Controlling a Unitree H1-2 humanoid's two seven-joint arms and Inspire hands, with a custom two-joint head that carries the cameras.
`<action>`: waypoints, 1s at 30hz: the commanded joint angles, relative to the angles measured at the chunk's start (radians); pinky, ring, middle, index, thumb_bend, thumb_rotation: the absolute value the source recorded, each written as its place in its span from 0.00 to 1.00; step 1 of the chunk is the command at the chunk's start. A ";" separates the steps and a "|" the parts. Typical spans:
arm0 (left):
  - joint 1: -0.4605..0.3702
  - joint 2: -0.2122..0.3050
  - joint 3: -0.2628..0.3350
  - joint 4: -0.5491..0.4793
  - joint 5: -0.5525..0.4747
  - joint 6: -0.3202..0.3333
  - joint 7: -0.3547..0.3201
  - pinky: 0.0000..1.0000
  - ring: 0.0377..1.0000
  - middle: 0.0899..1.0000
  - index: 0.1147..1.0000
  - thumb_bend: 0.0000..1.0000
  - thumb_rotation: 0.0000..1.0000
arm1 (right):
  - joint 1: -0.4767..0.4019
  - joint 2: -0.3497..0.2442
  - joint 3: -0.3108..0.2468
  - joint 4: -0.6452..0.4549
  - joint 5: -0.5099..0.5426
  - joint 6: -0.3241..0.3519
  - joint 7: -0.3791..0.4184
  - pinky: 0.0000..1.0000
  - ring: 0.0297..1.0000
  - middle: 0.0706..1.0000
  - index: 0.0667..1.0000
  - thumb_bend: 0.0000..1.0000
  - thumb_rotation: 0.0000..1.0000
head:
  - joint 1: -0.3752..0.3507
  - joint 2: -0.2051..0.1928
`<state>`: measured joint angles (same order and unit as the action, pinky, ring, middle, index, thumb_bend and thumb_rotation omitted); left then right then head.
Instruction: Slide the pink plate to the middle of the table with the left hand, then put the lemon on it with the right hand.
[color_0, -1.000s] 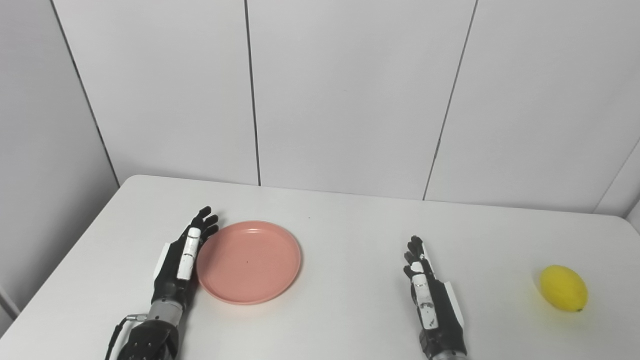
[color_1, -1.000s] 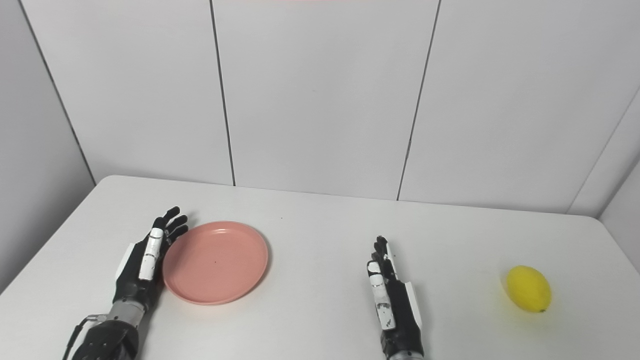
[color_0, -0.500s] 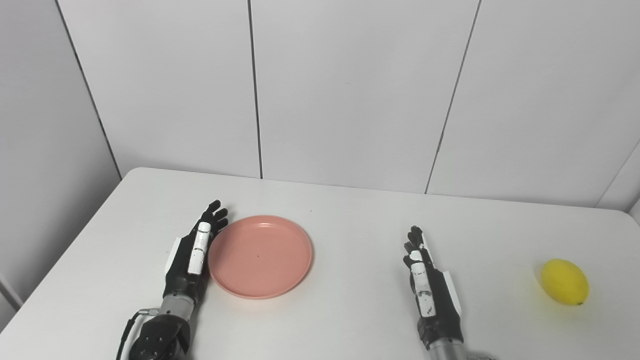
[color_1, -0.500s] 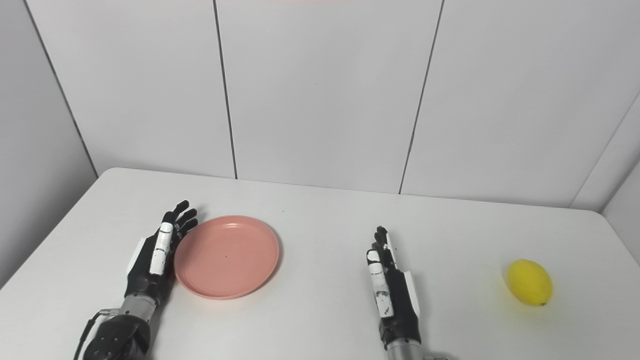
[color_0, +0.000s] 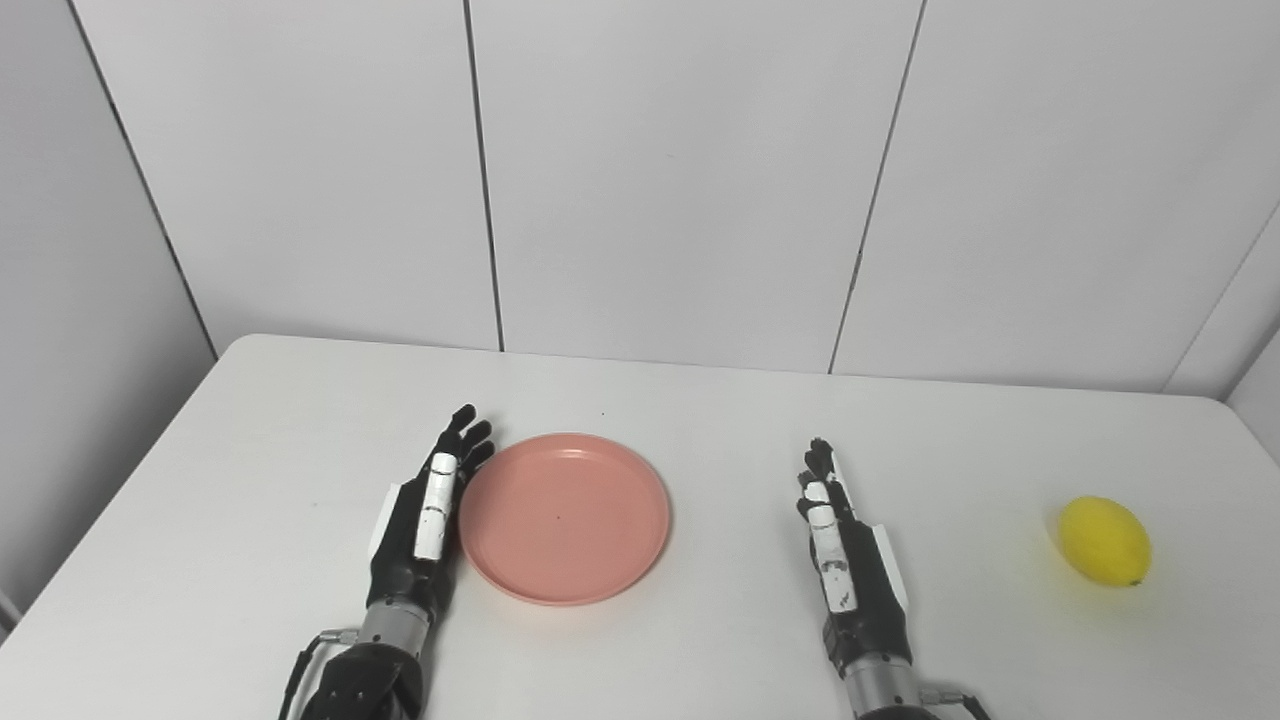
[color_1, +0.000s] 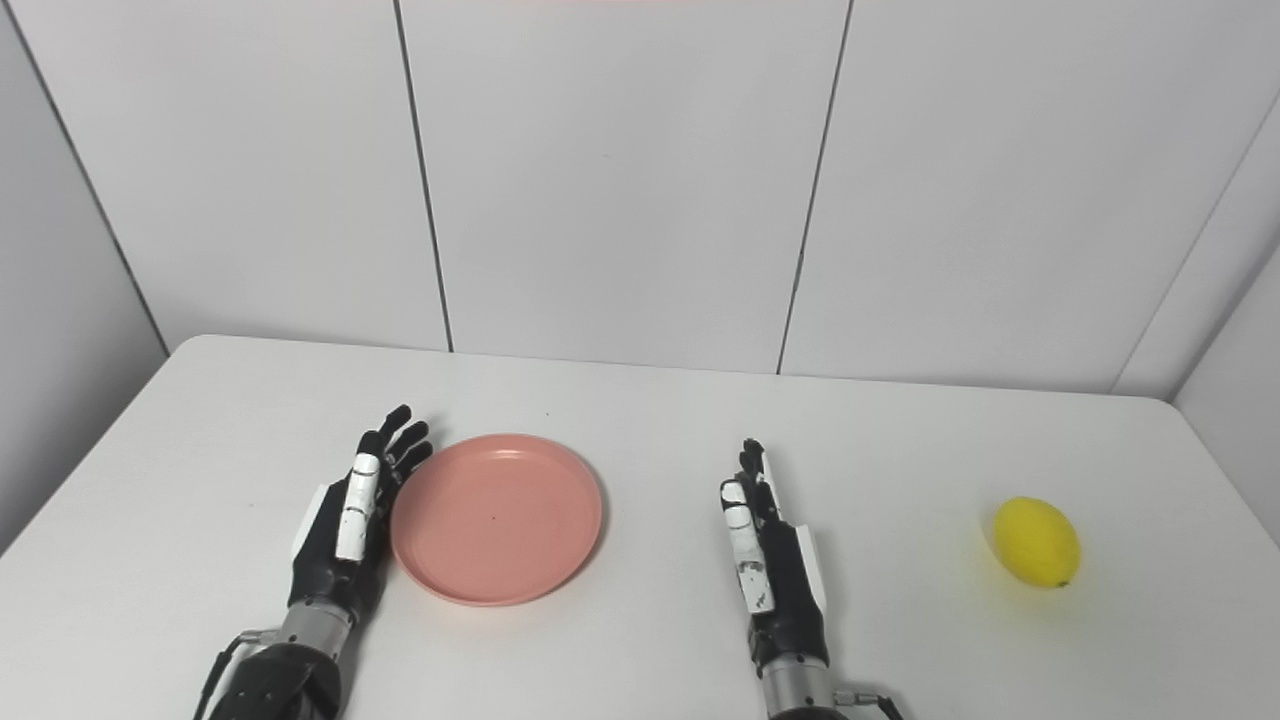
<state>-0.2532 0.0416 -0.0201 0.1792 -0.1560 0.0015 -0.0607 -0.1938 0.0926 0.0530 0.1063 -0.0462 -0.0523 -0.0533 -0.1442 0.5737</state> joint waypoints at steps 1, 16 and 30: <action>0.017 -0.046 -0.040 -0.008 -0.006 0.048 -0.039 0.92 0.91 0.91 0.91 0.66 1.00 | -0.039 0.004 -0.005 -0.015 -0.001 -0.030 -0.006 1.00 1.00 1.00 0.99 0.78 1.00 | 0.002 0.001; 0.046 -0.110 -0.099 -0.022 0.072 0.020 -0.037 0.89 0.91 0.91 0.91 0.67 1.00 | -0.027 -0.005 -0.017 -0.048 0.015 -0.036 0.003 1.00 1.00 1.00 0.99 0.77 1.00 | 0.000 0.010; 0.051 -0.130 -0.112 0.009 0.138 -0.034 -0.014 0.90 0.92 0.92 0.92 0.64 1.00 | -0.016 -0.017 -0.032 -0.084 0.034 -0.015 0.005 1.00 1.00 1.00 1.00 0.75 1.00 | -0.012 0.012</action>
<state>-0.2193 -0.0818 -0.1199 0.1597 -0.0285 -0.0160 -0.0717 -0.1876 0.0737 0.0229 0.0589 -0.0165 -0.0532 -0.0530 -0.1549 0.5860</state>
